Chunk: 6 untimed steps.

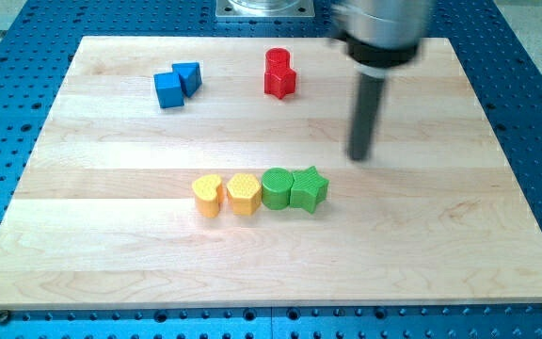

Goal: Separate the green blocks from the yellow blocks

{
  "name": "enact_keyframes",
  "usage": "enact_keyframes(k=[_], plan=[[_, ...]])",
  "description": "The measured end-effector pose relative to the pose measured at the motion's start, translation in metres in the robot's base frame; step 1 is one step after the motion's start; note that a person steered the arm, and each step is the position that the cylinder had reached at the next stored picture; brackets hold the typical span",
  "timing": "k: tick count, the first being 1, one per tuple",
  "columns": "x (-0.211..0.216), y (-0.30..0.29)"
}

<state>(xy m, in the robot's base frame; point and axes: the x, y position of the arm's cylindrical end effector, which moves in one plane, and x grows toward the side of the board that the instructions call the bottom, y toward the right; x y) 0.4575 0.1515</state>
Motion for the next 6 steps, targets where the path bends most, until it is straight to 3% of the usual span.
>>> enact_keyframes(k=[1, 2, 3, 4, 6], plan=[[0.055, 0.008], [0.089, -0.038], [0.102, -0.133], [0.073, -0.187], [0.034, -0.173]])
